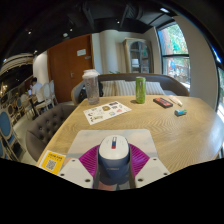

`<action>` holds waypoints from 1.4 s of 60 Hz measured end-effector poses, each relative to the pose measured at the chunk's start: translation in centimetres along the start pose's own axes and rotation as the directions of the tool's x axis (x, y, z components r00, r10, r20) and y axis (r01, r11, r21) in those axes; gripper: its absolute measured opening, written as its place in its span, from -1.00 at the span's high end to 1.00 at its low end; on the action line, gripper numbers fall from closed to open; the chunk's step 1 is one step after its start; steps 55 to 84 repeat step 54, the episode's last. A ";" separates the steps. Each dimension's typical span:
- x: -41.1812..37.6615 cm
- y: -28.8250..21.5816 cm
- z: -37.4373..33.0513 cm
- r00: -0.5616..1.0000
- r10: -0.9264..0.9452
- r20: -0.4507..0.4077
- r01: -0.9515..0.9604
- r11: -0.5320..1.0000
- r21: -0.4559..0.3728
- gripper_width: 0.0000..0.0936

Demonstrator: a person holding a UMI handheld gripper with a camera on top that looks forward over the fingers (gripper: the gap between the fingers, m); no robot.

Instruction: Arrange mouse

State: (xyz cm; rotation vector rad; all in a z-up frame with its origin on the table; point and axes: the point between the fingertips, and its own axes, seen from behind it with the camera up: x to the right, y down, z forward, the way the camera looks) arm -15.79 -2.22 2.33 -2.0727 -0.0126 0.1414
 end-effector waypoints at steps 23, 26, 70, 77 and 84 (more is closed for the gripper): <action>0.2 2.5 0.2 0.999 0.007 0.041 -0.005 0.998 -0.057 -0.56; 0.8 2.2 -0.7 1.000 -0.020 0.019 0.021 0.999 -0.045 -0.84; 12.8 4.3 -19.9 0.996 0.069 -0.057 -0.061 0.989 0.138 -0.80; 12.8 4.3 -19.9 0.996 0.069 -0.057 -0.061 0.989 0.138 -0.80; 12.8 4.3 -19.9 0.996 0.069 -0.057 -0.061 0.989 0.138 -0.80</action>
